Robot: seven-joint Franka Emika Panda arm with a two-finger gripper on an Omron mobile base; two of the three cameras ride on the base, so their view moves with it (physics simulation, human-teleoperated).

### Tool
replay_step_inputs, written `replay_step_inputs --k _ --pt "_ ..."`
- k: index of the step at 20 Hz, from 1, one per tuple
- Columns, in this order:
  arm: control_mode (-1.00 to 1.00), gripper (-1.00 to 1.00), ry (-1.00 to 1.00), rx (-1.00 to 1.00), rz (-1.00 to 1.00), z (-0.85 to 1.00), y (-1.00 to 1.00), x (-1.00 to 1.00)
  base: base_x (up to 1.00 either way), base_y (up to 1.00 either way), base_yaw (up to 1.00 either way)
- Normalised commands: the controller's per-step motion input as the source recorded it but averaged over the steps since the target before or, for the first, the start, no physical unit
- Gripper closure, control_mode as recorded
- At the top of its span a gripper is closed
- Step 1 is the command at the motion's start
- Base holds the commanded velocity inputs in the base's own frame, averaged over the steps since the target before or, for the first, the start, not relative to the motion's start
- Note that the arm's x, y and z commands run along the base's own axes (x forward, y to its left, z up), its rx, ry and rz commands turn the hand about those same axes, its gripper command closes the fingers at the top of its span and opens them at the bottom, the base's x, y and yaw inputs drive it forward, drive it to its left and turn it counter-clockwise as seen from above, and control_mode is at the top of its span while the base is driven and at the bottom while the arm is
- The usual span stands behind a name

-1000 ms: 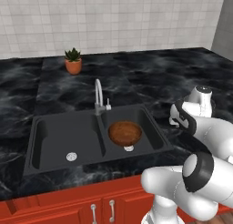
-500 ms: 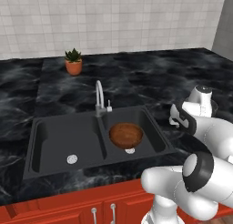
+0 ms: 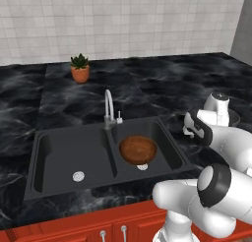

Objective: Place the saucepan in the left basin and the bowl in the right basin of the sink.

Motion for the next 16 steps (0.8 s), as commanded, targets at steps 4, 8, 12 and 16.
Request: replay_step_inputs --k 4,8,12,16 --pt "1.0 -1.0 0.0 0.0 0.0 0.0 0.0 0.0 0.26 0.05 0.0" --pt "1.0 -1.0 0.0 0.0 0.0 0.0 0.0 0.0 0.14 0.01 0.0" --pt "1.0 -1.0 0.0 0.0 0.0 0.0 0.0 0.0 0.0 0.0 0.0" --pt "1.0 -1.0 0.0 0.0 0.0 0.0 0.0 0.0 0.0 0.0 0.0"
